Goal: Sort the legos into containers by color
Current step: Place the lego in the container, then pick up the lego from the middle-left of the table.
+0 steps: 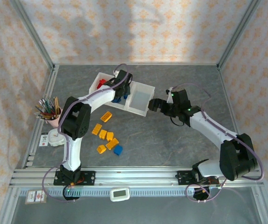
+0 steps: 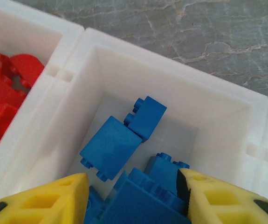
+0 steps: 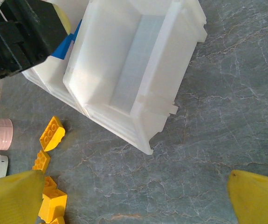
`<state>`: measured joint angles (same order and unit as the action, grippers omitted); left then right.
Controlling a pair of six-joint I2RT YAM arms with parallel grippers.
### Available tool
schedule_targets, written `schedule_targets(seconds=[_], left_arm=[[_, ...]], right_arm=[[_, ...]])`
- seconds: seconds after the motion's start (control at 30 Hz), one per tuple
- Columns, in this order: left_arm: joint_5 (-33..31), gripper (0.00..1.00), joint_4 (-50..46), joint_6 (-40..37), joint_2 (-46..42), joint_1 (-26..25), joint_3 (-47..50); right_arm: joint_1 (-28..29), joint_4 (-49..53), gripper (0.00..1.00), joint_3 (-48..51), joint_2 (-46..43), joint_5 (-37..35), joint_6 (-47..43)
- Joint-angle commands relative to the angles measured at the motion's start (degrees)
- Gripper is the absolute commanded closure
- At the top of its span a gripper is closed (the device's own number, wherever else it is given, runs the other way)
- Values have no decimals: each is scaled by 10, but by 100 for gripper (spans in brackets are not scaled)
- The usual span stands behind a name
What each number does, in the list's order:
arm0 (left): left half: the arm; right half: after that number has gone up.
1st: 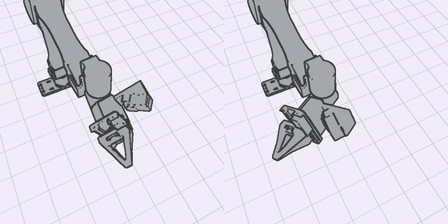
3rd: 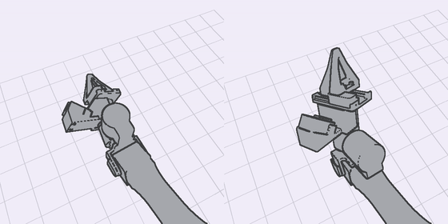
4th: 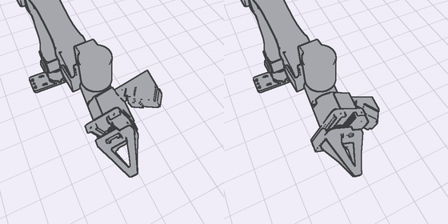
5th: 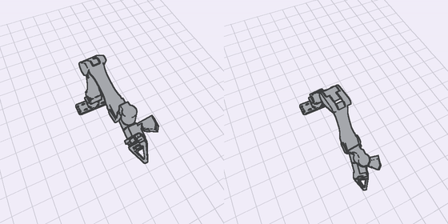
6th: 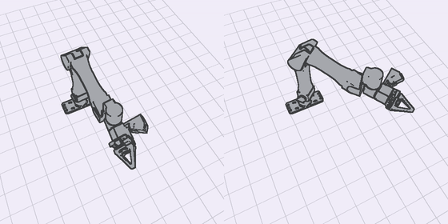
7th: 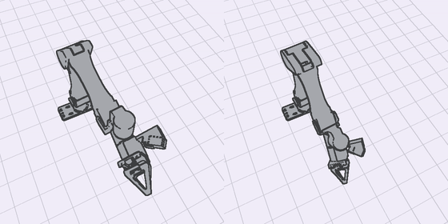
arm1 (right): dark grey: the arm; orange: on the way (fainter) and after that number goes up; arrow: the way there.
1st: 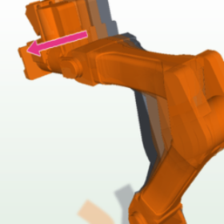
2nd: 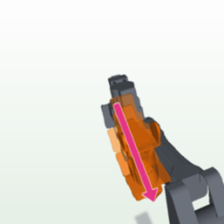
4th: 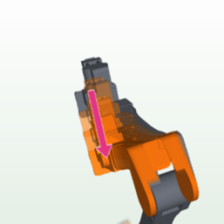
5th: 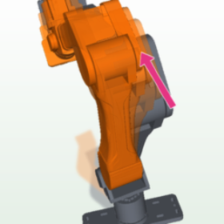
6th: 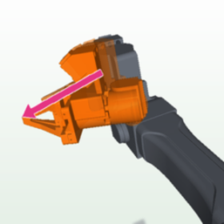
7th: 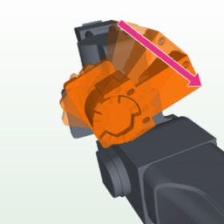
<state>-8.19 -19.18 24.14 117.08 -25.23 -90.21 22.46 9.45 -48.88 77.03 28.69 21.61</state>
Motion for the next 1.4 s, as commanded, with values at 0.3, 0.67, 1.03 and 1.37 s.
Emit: schedule_targets(seconds=[0.3,0.67,1.03,1.37], left_arm=[[-14,25,-34,-4,-114,3,27],[34,24,-86,73,-263,-18,166],[49,29,-230,243,-435,-182,369],[105,31,-206,366,-500,-284,483]], right_arm=[[7,18,0,-21,-8,-6,-26],[50,38,0,2,-37,-12,-19],[166,53,0,59,-36,-45,-9],[181,8,0,118,-27,-45,9]])
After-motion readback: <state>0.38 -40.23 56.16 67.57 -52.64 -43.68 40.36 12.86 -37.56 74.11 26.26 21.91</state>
